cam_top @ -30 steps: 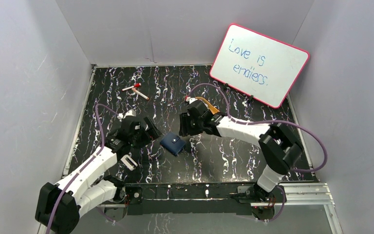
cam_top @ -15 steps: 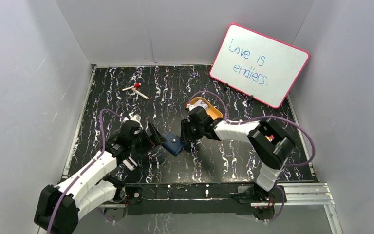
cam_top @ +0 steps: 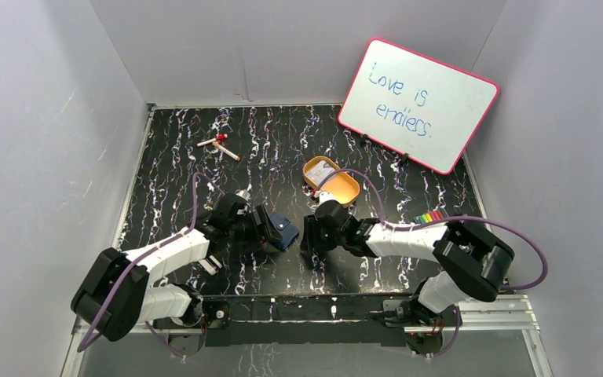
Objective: Put the credit cards into the card holder
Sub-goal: Open the card holder at the center of the board.
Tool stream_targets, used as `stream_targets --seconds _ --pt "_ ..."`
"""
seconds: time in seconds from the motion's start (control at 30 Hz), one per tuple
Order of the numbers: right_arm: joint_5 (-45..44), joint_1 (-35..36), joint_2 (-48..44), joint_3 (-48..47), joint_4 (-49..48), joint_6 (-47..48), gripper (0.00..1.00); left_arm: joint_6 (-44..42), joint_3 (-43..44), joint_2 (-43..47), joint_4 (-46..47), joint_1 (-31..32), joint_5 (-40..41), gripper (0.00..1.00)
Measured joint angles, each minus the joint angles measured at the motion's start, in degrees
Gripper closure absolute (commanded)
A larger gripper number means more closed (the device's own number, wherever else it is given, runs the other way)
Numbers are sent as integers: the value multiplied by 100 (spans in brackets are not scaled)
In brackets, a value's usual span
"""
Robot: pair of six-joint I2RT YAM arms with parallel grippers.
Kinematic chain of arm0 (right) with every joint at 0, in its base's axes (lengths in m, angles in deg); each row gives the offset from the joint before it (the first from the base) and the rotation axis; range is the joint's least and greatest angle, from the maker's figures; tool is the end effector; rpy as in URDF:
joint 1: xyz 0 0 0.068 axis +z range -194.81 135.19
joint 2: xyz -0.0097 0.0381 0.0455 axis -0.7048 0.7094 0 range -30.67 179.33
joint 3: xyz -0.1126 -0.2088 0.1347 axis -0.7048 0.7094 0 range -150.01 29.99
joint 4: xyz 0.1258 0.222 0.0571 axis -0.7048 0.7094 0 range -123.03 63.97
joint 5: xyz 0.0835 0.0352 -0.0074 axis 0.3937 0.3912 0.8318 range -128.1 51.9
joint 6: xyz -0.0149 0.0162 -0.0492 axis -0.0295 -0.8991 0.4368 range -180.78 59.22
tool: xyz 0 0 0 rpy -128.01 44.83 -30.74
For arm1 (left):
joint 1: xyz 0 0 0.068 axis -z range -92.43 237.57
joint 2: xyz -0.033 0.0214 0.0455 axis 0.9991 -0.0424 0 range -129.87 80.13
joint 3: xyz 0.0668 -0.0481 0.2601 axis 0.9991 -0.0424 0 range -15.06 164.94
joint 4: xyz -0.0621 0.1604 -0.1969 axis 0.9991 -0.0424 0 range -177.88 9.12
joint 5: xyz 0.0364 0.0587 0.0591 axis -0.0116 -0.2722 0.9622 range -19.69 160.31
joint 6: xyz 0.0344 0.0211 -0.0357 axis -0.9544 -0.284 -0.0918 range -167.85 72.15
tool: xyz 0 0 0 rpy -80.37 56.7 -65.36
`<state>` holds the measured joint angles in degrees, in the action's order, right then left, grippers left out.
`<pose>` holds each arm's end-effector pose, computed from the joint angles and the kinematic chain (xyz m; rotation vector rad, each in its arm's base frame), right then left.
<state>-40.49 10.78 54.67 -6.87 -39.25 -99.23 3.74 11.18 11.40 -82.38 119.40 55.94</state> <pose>0.1634 0.2360 0.1593 -0.3412 2.4156 0.7549 0.1852 -0.1253 0.1629 -0.3015 2.5210 -0.9549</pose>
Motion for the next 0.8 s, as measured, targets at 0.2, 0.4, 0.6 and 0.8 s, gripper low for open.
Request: stream_targets --seconds 0.2,0.4,0.6,0.8 --pt "-330 -61 -98 -267 205 72 43 98 68 -28 35 66 195 28" --pt "-114 -439 702 -1344 170 317 45 249 37 439 -245 66 649 29" --pt "177 -490 1440 -1794 214 470 51 306 2 446 -317 66 835 38" --pt "413 -470 1392 -1410 17 396 61 236 -15 17 -87 66 787 52"
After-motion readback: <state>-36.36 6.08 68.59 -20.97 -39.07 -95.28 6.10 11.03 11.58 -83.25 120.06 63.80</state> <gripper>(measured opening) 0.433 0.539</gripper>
